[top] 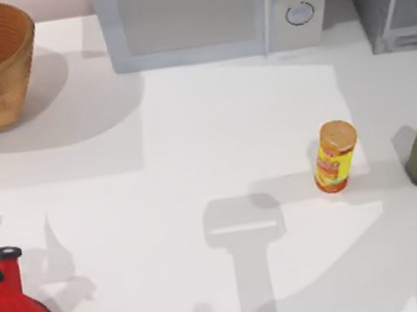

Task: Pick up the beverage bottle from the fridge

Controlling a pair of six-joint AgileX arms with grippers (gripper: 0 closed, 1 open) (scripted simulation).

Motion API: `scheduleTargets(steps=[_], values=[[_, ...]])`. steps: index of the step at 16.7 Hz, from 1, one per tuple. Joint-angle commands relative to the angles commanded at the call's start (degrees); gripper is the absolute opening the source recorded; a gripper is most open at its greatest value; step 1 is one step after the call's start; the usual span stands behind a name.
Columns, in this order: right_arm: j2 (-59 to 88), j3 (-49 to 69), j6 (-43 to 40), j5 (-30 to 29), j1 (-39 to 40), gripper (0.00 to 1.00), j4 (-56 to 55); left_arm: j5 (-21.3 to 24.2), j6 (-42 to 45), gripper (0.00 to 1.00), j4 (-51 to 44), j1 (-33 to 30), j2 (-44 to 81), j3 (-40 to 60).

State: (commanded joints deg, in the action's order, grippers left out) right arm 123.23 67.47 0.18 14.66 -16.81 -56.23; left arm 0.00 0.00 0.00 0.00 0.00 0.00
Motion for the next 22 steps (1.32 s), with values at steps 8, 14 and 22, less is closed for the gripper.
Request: scheduleTargets(steps=[8,14,22], values=[[-3.16,-4.28,0.15,1.05,-0.6,0.0,-1.51,0.0,0.0,1.0,0.0,0.0,0.0,0.0],[-12.69,-21.59,0.24,3.93,-3.64,0.0,-7.82,0.0,0.0,1.0,0.0,0.0,0.0,0.0],[-14.97,-25.1,0.32,4.69,-4.21,0.0,-9.62,0.0,0.0,1.0,0.0,0.0,0.0,0.0]])
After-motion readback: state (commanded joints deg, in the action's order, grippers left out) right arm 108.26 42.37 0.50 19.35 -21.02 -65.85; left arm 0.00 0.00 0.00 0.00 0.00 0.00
